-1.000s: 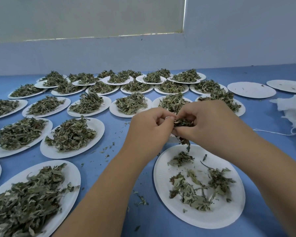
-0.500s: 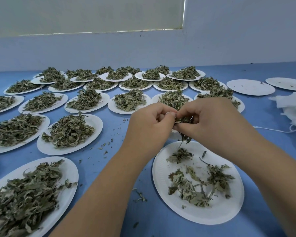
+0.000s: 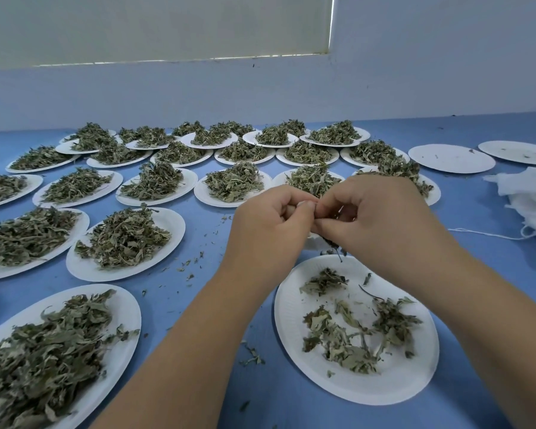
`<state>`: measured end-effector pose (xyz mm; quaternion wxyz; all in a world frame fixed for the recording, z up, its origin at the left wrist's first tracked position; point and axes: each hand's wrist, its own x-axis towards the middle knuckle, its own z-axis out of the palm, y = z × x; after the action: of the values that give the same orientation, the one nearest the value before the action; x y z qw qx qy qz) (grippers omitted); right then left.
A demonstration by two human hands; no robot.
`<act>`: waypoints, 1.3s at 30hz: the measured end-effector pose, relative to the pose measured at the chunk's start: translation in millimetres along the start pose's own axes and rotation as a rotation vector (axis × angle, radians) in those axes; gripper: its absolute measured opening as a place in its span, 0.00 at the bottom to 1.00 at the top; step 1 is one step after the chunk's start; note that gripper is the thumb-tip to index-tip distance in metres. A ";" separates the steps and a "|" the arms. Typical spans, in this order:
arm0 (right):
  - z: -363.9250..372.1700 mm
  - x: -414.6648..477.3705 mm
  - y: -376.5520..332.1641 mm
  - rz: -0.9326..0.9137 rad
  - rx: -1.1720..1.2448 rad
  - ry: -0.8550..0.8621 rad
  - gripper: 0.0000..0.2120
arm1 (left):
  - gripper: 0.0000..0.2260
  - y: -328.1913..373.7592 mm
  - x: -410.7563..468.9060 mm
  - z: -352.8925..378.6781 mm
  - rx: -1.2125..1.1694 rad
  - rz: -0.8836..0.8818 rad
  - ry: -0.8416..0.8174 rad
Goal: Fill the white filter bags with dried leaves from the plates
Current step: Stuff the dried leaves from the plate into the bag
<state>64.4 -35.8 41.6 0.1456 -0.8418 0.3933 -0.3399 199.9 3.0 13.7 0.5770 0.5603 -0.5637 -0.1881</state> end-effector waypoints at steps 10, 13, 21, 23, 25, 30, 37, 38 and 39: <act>-3.2 0.9 3.6 0.047 0.183 -0.031 0.09 | 0.09 -3.8 0.1 -1.0 0.026 -0.012 0.003; 2.9 -0.5 1.5 0.051 0.159 0.034 0.08 | 0.08 -0.9 -1.4 0.3 0.015 -0.007 -0.015; -7.3 0.9 1.1 0.074 0.239 0.041 0.05 | 0.09 0.6 -1.4 -1.6 -0.016 -0.014 0.030; -13.4 1.5 0.6 0.070 0.245 0.072 0.05 | 0.09 0.8 -0.4 -3.0 -0.034 -0.026 0.064; -17.4 0.7 1.2 0.086 0.177 0.008 0.16 | 0.09 0.7 0.5 -4.6 -0.101 -0.054 0.101; -8.2 -5.4 -2.4 0.144 0.123 -0.237 0.42 | 0.10 -0.6 2.2 -6.9 -0.179 -0.071 0.188; 7.5 -7.4 -4.2 0.088 0.243 0.007 0.15 | 0.10 4.1 1.3 -8.6 -0.300 -0.099 0.199; 6.7 -6.9 -3.9 0.087 0.273 0.033 0.13 | 0.09 4.0 1.0 -8.1 -0.302 -0.101 0.196; 5.9 -6.4 -3.6 0.088 0.303 0.051 0.11 | 0.09 4.2 0.6 -7.6 -0.303 -0.102 0.189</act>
<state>67.5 -28.7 36.2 0.2758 -0.7832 0.3775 -0.4099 204.8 7.1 19.5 0.6947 0.5102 -0.4431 -0.2464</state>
